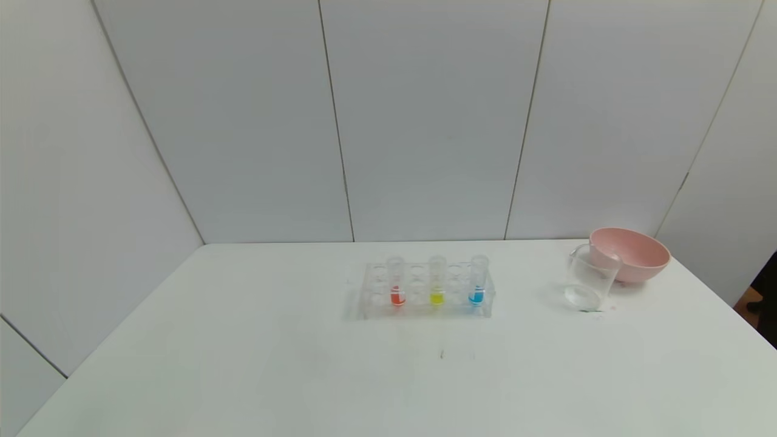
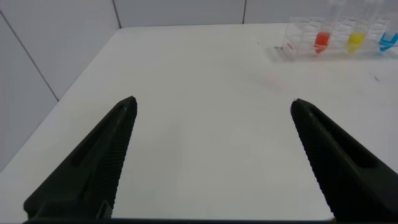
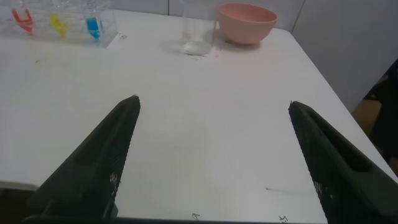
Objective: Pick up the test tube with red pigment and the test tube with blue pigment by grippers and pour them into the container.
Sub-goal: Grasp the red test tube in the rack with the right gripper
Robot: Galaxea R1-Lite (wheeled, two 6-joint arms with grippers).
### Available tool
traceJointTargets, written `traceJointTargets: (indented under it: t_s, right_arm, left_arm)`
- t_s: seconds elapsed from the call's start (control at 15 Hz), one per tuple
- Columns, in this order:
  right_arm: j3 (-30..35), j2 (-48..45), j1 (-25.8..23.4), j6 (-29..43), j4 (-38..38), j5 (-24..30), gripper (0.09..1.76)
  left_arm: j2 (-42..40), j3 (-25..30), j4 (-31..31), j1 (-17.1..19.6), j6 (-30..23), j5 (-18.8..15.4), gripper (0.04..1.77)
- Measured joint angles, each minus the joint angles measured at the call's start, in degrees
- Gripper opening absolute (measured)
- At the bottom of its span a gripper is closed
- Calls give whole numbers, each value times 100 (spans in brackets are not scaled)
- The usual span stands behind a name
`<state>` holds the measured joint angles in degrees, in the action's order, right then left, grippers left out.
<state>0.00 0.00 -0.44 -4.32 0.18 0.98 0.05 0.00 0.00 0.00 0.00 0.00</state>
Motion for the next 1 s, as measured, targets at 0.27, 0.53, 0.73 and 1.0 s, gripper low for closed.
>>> traceJointTargets:
  t_s: [0.27, 0.53, 0.73, 1.0]
  right_arm:
    - [0, 0, 0, 95, 9, -2, 171]
    - [0, 0, 0, 189, -7, -11, 171]
    - [-107, 0, 0, 394, -51, -51, 171]
    - [-628, 338, 0, 405, -94, -24, 171]
  left_arm:
    - [0, 0, 0, 0, 0, 0, 176]
    - [0, 0, 2, 0, 0, 0, 176]
    - [0, 0, 0, 0, 0, 0, 176]
    - [0, 0, 0, 0, 2, 0, 176]
